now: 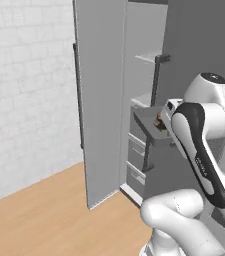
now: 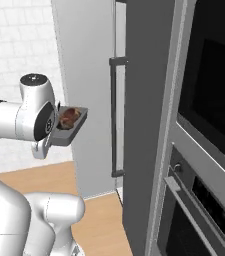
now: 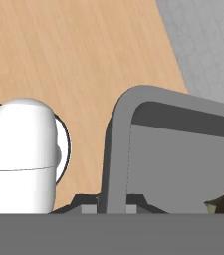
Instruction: Take the meat container that has the steak and place it on the second highest rack of the freezer. Then take the vegetable container that has the lemon wedge and cucumber and place it on the highest rack of the freezer.
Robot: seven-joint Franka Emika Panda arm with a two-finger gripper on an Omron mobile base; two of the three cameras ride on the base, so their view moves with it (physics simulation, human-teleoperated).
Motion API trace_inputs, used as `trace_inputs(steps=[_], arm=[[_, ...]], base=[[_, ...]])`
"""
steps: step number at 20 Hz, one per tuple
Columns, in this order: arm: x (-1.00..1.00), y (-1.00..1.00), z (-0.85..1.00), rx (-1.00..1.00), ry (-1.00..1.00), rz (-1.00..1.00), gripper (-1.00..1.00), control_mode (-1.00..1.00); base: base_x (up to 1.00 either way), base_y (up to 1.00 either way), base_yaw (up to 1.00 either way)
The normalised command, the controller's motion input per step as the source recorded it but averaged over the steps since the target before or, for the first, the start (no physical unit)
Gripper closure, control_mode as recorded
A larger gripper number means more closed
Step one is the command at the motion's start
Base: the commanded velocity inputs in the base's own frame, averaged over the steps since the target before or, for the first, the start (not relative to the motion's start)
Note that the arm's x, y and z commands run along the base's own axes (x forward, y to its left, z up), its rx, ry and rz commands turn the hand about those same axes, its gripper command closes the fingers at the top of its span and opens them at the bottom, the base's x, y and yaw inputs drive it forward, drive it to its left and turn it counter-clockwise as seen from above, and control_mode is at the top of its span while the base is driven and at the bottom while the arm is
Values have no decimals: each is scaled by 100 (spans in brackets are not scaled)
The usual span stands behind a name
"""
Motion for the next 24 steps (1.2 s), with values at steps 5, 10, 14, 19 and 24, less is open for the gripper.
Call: trace_inputs(steps=[5,10,14,19,24], arm=[[0,0,0,0,0,0,100,100],[0,0,0,0,0,0,100,100],[0,0,0,0,0,0,100,100],[0,0,0,0,0,0,100,100],[0,0,0,0,0,0,100,100]], base=[[62,71,-31],[58,50,-26],[48,26,-33],[42,33,-41],[39,53,-46]])
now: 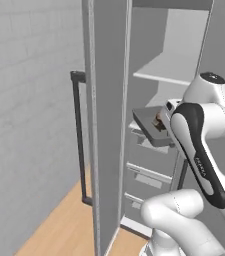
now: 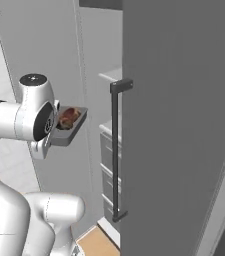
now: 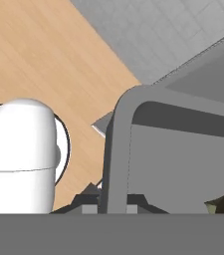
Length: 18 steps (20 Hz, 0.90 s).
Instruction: Take the meat container that has the steak and place it on the second highest rack of the freezer. Then take the vegetable container that has the lemon wedge and cucumber and place it on the highest rack of the freezer.
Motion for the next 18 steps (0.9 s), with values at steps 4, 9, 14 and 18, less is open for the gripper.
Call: trace_inputs(steps=[4,9,14,18], arm=[[0,0,0,0,0,0,100,100],[0,0,0,0,0,0,100,100],[0,0,0,0,0,0,100,100],[0,0,0,0,0,0,100,100]], base=[[31,15,-35],[31,2,-27],[36,36,-36],[35,26,-30]])
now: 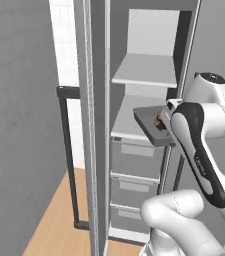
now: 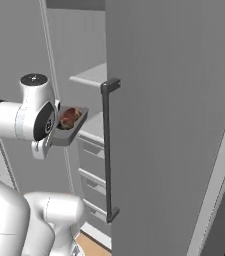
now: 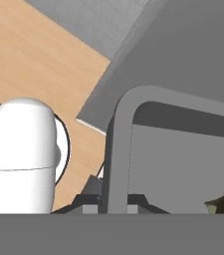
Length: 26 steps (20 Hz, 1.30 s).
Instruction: Take the meat container that has the steak and place it on the second highest rack of the freezer. Then take the vegetable container that has the lemon wedge and cucumber and place it on the highest rack of the freezer.
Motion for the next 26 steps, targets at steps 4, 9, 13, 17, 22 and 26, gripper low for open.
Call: trace_inputs(steps=[4,9,13,17,22,26], arm=[[0,0,0,0,0,0,100,100],[0,0,0,0,0,0,100,100],[0,0,0,0,0,0,100,100],[0,0,0,0,0,0,100,100],[0,0,0,0,0,0,100,100],[0,0,0,0,0,0,100,100]], base=[[41,1,-23],[33,22,-23],[22,43,-19],[16,50,-19],[23,33,-18],[21,28,-23]])
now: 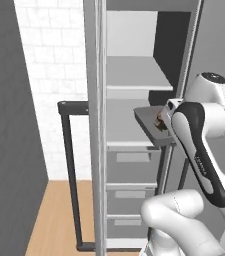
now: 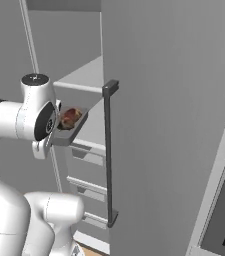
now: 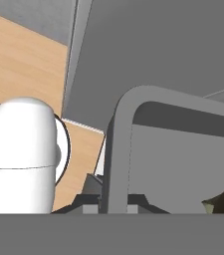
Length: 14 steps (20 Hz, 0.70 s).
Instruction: Take the meat container that has the steak and place it on the second highest rack of the freezer. Then take the vegetable container that has the lemon wedge and cucumber and place it on the highest rack of the freezer.
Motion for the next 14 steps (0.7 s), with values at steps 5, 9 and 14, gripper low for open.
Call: trace_inputs(steps=[5,9,14], arm=[[0,0,0,0,0,0,100,100],[0,0,0,0,0,0,100,100],[0,0,0,0,0,0,100,100]], base=[[18,64,-23],[28,67,-20],[31,52,-14]])
